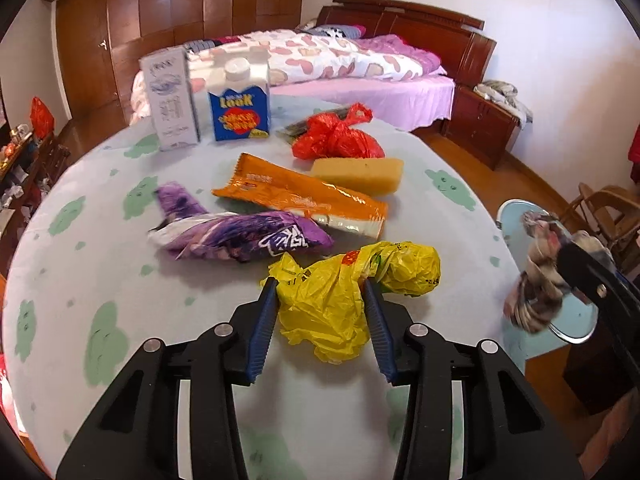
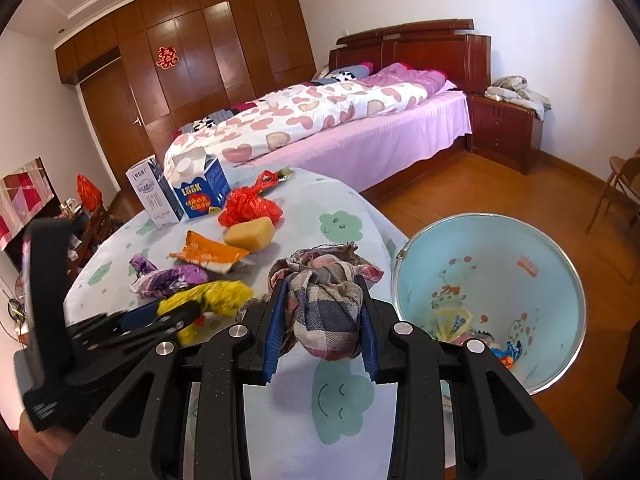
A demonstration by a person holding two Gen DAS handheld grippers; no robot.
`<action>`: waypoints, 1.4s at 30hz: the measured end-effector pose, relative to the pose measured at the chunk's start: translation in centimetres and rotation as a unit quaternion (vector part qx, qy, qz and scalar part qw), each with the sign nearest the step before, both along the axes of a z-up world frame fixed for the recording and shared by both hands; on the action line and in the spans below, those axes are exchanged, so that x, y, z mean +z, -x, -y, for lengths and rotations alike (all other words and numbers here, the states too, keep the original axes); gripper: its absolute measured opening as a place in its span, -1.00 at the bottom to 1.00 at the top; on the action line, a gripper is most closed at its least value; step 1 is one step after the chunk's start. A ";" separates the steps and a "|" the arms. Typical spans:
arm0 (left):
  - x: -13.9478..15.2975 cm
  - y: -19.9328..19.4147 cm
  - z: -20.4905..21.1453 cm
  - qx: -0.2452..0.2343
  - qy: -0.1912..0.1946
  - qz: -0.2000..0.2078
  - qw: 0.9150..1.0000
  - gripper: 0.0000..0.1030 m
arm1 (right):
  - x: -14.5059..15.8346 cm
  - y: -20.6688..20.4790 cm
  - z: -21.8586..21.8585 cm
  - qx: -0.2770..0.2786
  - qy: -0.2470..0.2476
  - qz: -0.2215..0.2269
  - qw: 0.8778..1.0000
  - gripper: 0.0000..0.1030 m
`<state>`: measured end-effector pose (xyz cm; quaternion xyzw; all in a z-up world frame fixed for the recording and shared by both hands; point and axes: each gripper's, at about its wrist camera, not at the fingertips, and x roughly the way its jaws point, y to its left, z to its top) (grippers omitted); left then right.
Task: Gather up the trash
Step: 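Carry the yellow bag and checkered cloth over the blue bin and open both tools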
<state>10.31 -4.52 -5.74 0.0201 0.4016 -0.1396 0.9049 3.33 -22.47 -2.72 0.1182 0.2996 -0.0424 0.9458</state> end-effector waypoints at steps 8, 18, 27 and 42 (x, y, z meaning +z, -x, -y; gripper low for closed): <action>2.8 2.8 -1.1 0.015 0.004 0.034 0.999 -0.17 | 1.3 1.8 -0.2 0.001 0.015 0.019 1.000 -0.36; 5.3 4.7 -0.4 0.002 0.008 0.063 0.998 -0.16 | 2.7 3.6 1.1 -0.011 0.033 0.029 0.999 -0.36; 6.3 5.9 2.2 -0.019 0.002 0.077 0.997 -0.16 | 3.2 5.3 3.1 -0.033 0.049 0.034 0.998 -0.36; 6.7 6.4 8.7 -0.075 0.003 0.084 0.994 -0.16 | 2.8 6.1 8.5 -0.099 0.044 0.032 0.994 -0.36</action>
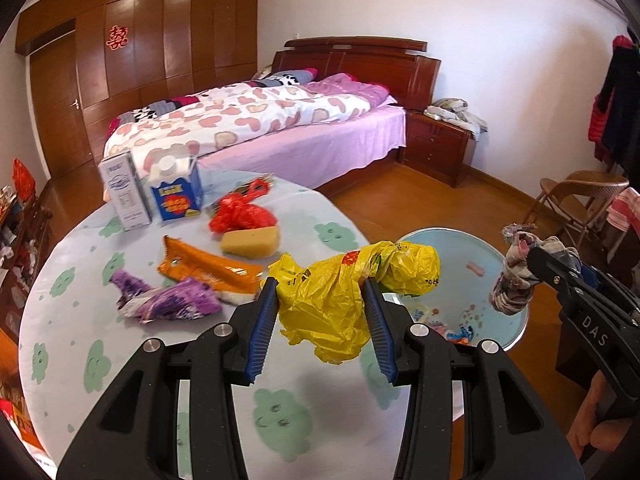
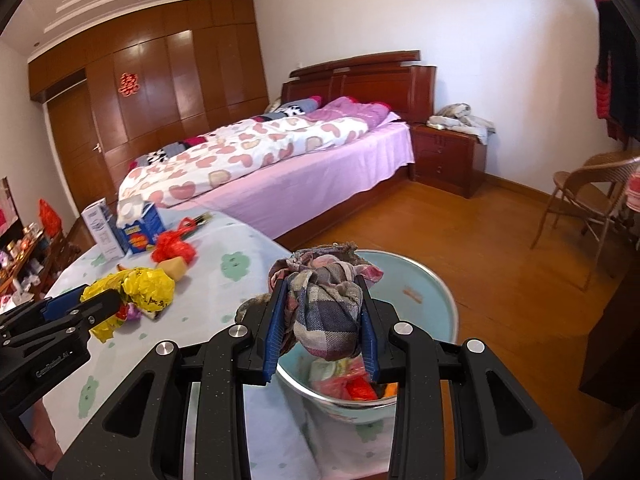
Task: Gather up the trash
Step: 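Carry the yellow bag and checkered cloth over the blue bin and open both tools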
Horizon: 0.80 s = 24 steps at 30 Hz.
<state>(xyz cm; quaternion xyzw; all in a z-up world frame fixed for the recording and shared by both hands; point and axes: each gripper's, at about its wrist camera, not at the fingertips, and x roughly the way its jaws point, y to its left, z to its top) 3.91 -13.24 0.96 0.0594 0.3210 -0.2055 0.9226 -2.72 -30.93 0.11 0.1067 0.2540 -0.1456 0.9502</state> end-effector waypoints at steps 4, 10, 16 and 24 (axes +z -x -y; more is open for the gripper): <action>-0.1 -0.2 1.4 -0.010 -0.002 0.001 1.000 -0.16 | -0.4 0.1 1.5 -0.021 0.004 -0.002 1.000 -0.36; -0.7 -0.5 4.2 -0.027 -0.013 -0.001 1.000 -0.15 | -1.1 0.2 3.8 -0.045 -0.006 -0.011 0.999 -0.36; -1.6 -0.8 6.8 -0.041 -0.024 -0.006 0.999 -0.15 | -2.2 0.6 6.2 -0.065 -0.017 -0.018 0.998 -0.36; -3.2 -1.1 9.7 -0.050 -0.044 -0.015 0.998 -0.15 | -3.6 0.6 8.4 -0.083 -0.031 -0.031 0.996 -0.36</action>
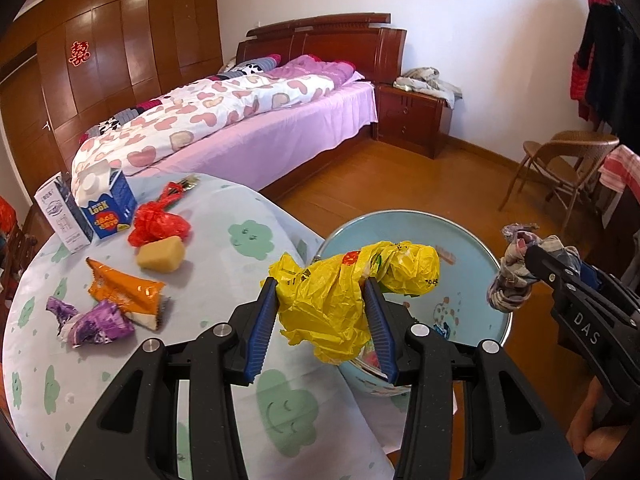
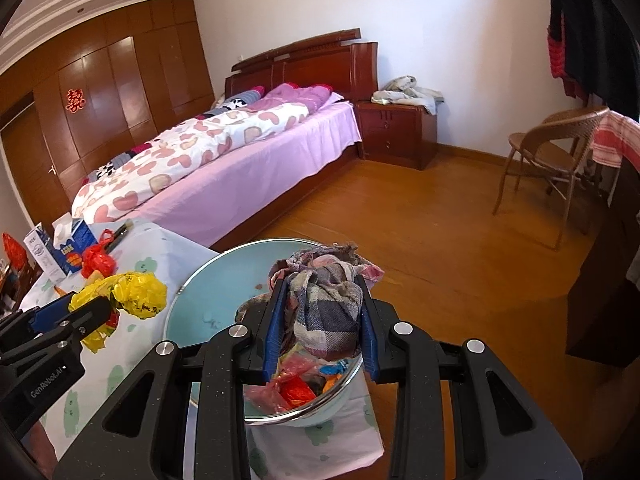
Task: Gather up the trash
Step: 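Carry the yellow bag and checkered cloth over the blue bin and open both tools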
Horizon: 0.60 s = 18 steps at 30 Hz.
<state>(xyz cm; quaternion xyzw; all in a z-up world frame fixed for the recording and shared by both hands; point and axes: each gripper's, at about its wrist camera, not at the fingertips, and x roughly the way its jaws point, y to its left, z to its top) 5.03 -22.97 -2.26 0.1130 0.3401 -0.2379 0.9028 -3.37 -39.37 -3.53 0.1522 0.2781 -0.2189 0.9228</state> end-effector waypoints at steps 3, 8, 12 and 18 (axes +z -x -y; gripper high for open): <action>-0.7 -0.1 0.9 -0.001 -0.009 -0.004 1.000 -0.15 | -0.7 -0.4 0.4 0.009 -0.016 -0.009 1.000 -0.36; -2.0 -0.7 2.0 -0.001 -0.022 -0.018 1.000 -0.14 | -1.7 -0.9 0.1 0.020 -0.019 -0.020 0.999 -0.35; -2.5 -1.1 2.4 -0.002 -0.026 -0.029 0.999 -0.08 | -2.0 -1.1 0.0 0.023 -0.020 -0.023 0.999 -0.35; -2.5 -1.4 1.6 0.007 -0.020 -0.035 0.999 0.11 | -2.0 -1.4 -0.2 0.023 -0.023 -0.022 0.999 -0.35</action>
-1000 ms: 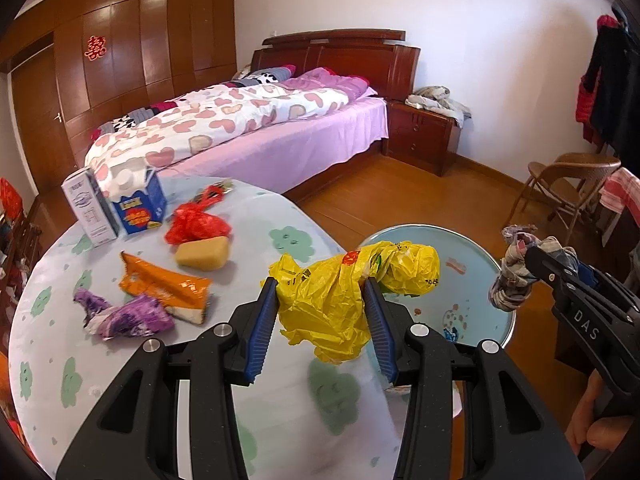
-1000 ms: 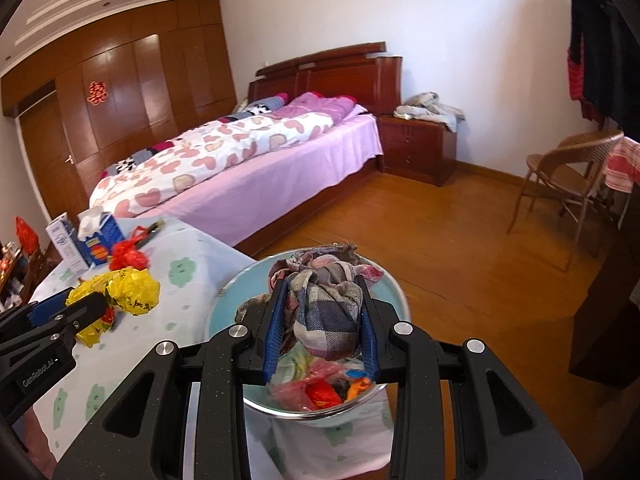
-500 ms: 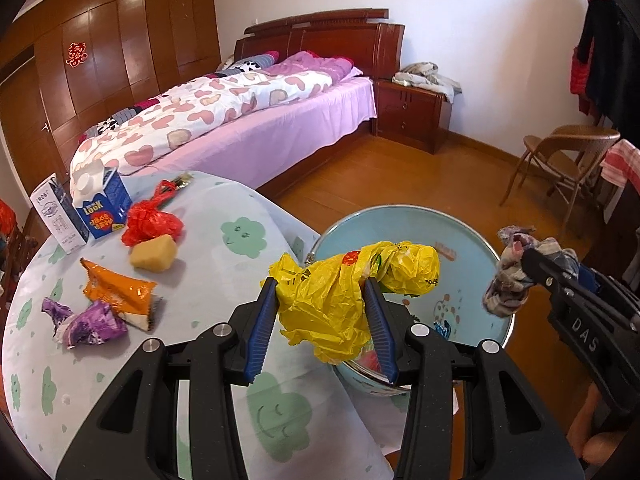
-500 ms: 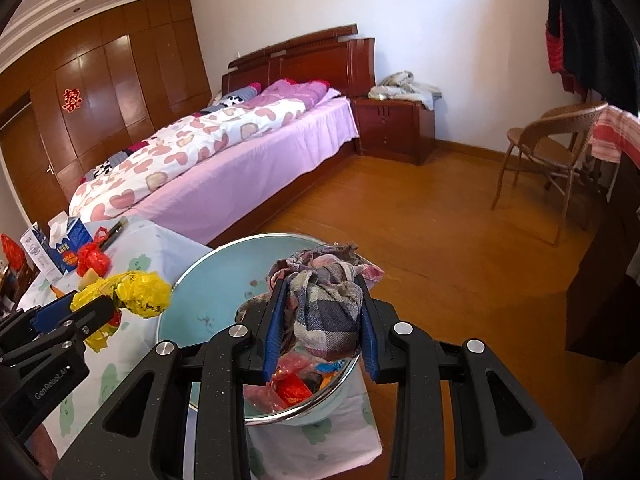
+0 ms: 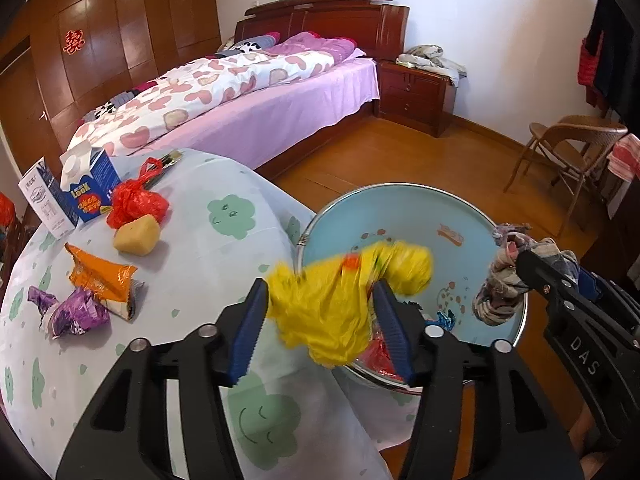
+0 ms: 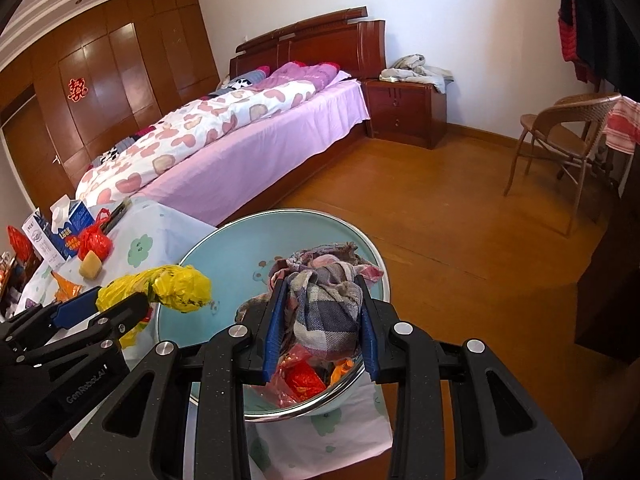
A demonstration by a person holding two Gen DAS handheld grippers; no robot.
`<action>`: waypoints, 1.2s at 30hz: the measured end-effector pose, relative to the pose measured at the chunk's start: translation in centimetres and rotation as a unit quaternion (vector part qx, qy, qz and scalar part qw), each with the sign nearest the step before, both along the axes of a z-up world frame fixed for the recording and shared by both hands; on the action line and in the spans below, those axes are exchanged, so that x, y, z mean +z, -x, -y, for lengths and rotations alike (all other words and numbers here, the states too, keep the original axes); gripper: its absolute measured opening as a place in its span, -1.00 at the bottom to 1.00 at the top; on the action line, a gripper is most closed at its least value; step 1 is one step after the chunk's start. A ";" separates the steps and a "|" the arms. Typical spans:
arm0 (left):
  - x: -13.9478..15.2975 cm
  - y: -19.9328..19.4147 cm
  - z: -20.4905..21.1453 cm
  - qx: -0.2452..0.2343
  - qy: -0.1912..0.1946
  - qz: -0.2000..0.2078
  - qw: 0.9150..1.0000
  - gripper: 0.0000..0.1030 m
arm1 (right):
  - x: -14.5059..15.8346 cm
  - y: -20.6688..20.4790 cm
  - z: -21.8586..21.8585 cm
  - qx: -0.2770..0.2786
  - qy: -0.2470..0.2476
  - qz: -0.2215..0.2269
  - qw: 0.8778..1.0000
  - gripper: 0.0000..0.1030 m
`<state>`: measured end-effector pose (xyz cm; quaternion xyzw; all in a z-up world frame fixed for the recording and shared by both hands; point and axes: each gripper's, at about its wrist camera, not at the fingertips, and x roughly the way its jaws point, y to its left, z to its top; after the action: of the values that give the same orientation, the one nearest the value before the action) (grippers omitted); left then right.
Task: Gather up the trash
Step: 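Carry the yellow bag and checkered cloth over the blue bin and open both tools, then move both open tools back over the table of trash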
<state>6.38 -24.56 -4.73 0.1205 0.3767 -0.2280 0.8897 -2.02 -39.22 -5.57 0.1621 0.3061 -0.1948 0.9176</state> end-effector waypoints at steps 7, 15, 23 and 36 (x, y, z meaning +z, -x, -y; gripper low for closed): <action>0.6 0.3 -1.7 0.019 0.004 0.015 1.000 0.39 | -0.4 -0.8 -0.6 0.013 -0.001 -0.010 1.000 -0.35; 0.8 0.1 -3.1 0.038 -0.001 0.020 0.999 0.41 | -1.4 -1.8 -1.1 0.024 -0.006 -0.026 0.999 -0.34; 0.6 0.1 -3.5 0.046 -0.005 0.021 0.999 0.51 | -1.8 -2.2 -1.4 0.028 -0.011 -0.029 0.999 -0.05; 1.0 0.4 -5.1 0.057 -0.004 0.025 0.998 0.59 | 0.3 -1.5 -2.7 0.017 0.013 0.005 1.000 0.21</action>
<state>5.96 -19.42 -3.73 0.1080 0.3619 -0.1723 0.9098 -0.49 -36.53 -5.24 0.1458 0.3017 -0.1823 0.9244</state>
